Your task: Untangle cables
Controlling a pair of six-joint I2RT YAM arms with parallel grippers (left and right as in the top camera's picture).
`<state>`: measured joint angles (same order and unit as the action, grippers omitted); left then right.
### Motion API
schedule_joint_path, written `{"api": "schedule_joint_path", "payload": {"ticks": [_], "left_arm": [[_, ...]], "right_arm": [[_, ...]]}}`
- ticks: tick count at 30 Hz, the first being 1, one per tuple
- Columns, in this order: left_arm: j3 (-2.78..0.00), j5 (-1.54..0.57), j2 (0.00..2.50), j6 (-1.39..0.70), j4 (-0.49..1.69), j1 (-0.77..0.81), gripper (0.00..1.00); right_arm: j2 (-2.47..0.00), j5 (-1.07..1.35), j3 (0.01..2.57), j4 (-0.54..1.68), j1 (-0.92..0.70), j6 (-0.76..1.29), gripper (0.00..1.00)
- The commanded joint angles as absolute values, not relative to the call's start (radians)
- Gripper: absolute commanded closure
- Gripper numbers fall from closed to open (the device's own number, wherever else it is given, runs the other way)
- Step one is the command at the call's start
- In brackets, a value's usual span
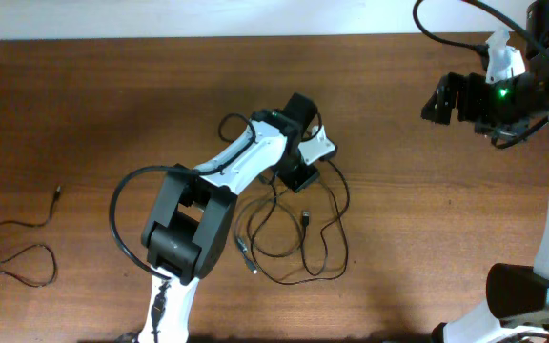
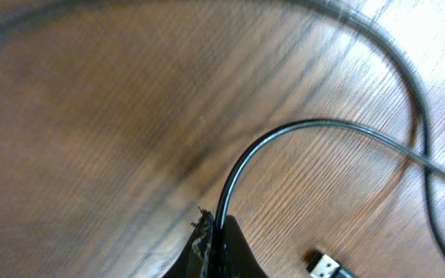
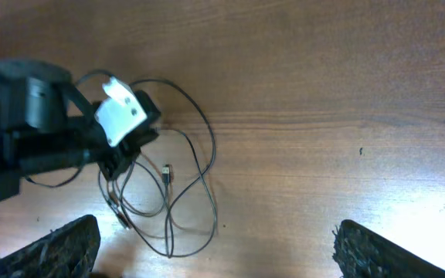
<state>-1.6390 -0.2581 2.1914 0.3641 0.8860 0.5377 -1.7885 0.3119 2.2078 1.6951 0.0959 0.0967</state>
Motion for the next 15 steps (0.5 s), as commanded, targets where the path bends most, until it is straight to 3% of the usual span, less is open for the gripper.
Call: {"api": "schedule_joint_path", "payload": {"ticks": [1, 6, 15], "left_arm": [[-1.865, -0.266, 2.123, 0.315, 1.010, 0.534, 1.00], [-2.152, -0.266, 1.998, 0.307, 1.145, 0.527, 1.00], [-2.202, -0.266, 1.704, 0.274, 1.083, 0.482, 1.00]], "right_arm": [[-1.774, 0.303, 2.202, 1.699, 0.091, 0.085, 0.02], [-1.774, 0.303, 2.202, 1.699, 0.091, 0.085, 0.02], [-1.774, 0.303, 2.202, 1.699, 0.091, 0.084, 0.02]]}}
